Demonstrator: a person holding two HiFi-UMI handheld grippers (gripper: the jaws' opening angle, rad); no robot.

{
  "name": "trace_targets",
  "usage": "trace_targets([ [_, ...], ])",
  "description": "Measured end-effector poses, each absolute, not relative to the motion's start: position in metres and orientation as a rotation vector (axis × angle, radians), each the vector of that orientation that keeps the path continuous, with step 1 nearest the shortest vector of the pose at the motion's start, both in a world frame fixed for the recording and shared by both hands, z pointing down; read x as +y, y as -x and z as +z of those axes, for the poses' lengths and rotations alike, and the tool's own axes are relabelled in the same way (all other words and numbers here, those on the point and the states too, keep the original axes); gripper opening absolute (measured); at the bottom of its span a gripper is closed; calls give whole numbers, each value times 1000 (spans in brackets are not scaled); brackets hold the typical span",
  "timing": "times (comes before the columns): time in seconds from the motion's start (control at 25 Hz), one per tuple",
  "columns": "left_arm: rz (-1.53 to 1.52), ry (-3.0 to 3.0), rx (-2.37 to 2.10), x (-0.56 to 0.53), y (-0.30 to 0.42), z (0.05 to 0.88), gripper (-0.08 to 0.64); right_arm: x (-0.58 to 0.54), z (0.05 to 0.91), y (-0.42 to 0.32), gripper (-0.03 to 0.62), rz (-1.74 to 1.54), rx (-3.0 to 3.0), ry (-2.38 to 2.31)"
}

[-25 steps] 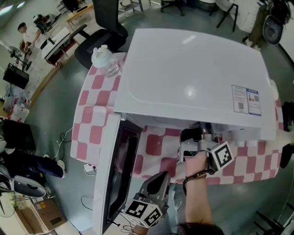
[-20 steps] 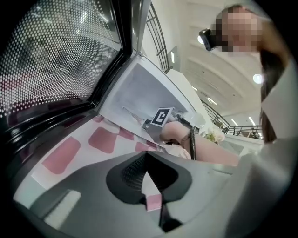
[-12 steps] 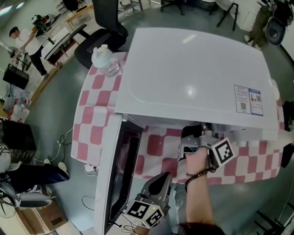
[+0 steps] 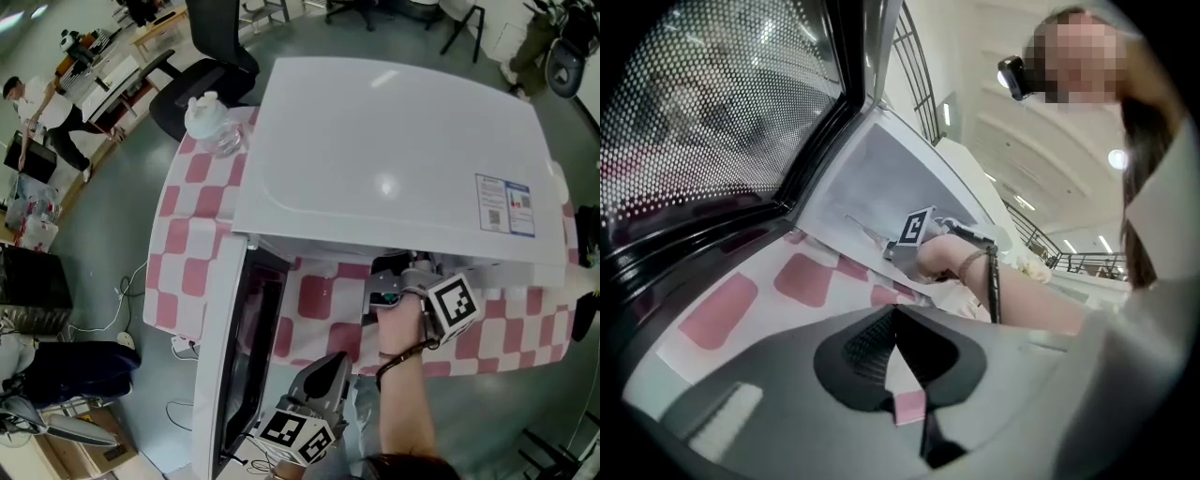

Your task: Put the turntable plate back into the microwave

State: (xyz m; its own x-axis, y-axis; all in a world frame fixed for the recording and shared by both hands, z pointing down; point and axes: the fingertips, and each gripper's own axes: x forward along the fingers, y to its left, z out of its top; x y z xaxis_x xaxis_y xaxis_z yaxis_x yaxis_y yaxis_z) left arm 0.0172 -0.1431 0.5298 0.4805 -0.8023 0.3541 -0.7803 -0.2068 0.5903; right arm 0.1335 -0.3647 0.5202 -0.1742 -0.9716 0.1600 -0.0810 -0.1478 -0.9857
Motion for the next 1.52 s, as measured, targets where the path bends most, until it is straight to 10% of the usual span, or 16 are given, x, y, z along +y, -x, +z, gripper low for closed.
trace_targets([
  [1.52, -125, -2006, -1267, -143, -23, 512, 0, -347, 522, -127, 149, -1610, 1698, 1667],
])
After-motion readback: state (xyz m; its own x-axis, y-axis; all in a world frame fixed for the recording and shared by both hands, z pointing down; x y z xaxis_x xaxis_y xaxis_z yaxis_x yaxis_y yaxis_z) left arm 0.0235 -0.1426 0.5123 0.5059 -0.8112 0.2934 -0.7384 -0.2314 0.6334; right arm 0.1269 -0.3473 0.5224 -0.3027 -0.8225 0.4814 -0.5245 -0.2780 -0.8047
